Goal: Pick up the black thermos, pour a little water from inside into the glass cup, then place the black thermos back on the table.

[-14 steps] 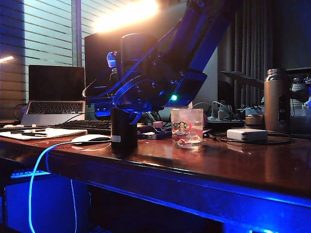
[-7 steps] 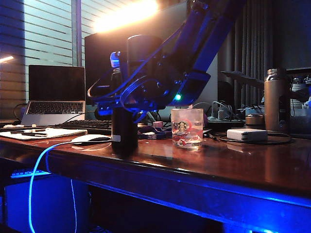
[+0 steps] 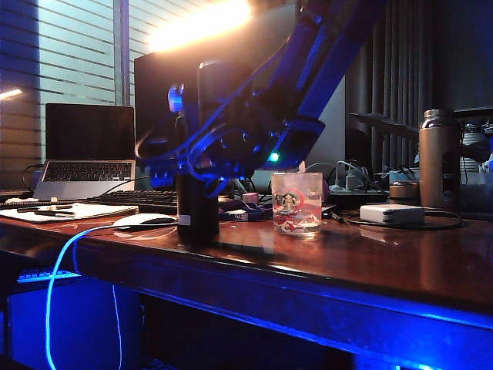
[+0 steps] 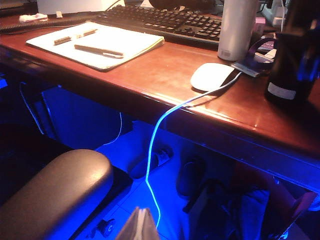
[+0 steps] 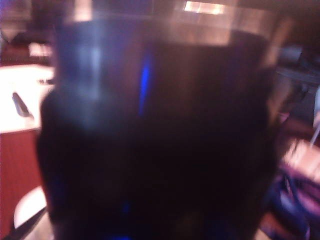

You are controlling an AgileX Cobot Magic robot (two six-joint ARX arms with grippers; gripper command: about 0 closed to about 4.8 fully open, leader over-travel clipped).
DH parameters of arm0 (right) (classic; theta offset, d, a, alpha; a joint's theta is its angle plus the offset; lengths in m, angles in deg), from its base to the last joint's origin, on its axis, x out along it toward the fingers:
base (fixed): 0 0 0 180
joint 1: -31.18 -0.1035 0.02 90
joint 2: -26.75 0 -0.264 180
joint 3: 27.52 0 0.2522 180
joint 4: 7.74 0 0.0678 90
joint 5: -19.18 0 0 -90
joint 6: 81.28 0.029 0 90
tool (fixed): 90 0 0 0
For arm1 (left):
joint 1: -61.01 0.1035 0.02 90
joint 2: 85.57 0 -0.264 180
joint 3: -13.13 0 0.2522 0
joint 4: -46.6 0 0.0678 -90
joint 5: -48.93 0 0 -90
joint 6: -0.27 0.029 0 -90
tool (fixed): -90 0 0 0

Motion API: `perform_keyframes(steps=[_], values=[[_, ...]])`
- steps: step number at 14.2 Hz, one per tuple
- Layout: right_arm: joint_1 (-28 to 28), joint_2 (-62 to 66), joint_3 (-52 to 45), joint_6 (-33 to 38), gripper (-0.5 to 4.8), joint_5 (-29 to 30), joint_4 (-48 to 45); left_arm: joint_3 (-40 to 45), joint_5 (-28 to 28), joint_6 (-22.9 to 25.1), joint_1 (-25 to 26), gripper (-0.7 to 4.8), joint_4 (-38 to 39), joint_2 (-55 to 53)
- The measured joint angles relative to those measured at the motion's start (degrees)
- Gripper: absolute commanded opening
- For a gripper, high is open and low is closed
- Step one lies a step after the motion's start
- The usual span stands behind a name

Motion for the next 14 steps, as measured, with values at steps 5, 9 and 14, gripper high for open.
perform_keyframes(steps=[5,9,14], values=[[0.94,0.15,0.02,-0.13,4.79,0.02,-0.07,0.0,0.0,0.0,0.0,-0.03,0.0,0.0],[0.94,0.15,0.02,-0.13,4.79,0.02,-0.22,0.0,0.02,-0.13,0.0,-0.03,-0.02,0.0],[0.94,0.15,0.15,-0.13,4.79,0.94,-0.46,0.0,0.02,-0.13,0.0,-0.03,-0.02,0.0]])
